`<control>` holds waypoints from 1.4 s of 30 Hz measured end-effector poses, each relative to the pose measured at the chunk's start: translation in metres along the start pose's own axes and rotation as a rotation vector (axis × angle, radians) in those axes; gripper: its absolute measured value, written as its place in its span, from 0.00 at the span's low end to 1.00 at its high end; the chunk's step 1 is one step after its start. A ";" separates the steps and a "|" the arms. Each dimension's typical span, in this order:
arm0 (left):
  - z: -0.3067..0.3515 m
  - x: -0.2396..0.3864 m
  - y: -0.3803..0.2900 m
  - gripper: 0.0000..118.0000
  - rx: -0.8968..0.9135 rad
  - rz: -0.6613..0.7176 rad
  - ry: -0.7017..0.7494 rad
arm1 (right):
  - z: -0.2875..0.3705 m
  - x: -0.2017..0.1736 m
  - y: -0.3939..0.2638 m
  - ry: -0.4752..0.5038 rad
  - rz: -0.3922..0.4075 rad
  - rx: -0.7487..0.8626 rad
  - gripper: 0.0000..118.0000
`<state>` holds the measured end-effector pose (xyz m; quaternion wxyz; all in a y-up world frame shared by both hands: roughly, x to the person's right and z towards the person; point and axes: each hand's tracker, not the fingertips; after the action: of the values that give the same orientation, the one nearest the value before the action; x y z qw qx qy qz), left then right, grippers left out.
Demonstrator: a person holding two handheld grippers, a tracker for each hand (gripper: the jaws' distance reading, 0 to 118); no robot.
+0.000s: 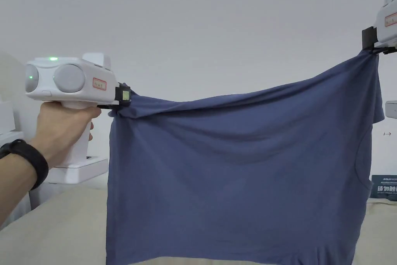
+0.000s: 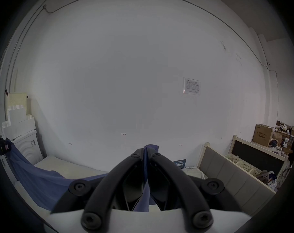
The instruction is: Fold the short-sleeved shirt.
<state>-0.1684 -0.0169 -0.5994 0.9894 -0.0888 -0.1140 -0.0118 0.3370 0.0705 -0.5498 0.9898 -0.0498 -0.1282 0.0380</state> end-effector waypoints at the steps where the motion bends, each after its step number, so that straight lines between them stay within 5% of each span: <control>1: -0.006 -0.001 -0.001 0.08 0.001 -0.001 -0.001 | -0.006 -0.002 -0.001 0.002 0.003 -0.003 0.02; 11: -0.068 0.002 -0.078 0.08 -0.105 0.016 -0.007 | -0.051 -0.013 -0.083 0.046 0.052 -0.109 0.02; 20: -0.088 0.011 -0.269 0.08 -0.341 0.254 -0.149 | -0.037 0.001 -0.275 0.187 -0.131 -0.254 0.02; 25: -0.030 0.008 -0.317 0.08 -0.393 0.393 -0.186 | 0.027 0.033 -0.342 0.223 -0.170 -0.300 0.02; 27: 0.007 -0.002 -0.339 0.08 -0.378 0.479 -0.376 | 0.064 0.049 -0.368 0.215 -0.238 -0.325 0.02; 29: 0.050 0.004 -0.357 0.08 -0.394 0.417 -0.291 | 0.107 0.062 -0.391 0.221 -0.270 -0.330 0.02; 42: 0.294 0.022 -0.495 0.08 -0.541 0.557 -0.262 | 0.360 0.119 -0.523 0.093 -0.381 -0.514 0.02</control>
<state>-0.2337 -0.4513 -0.2274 0.8729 -0.3741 -0.2032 0.2383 0.3922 -0.4061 -0.1172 0.9389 -0.2747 -0.0951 -0.1840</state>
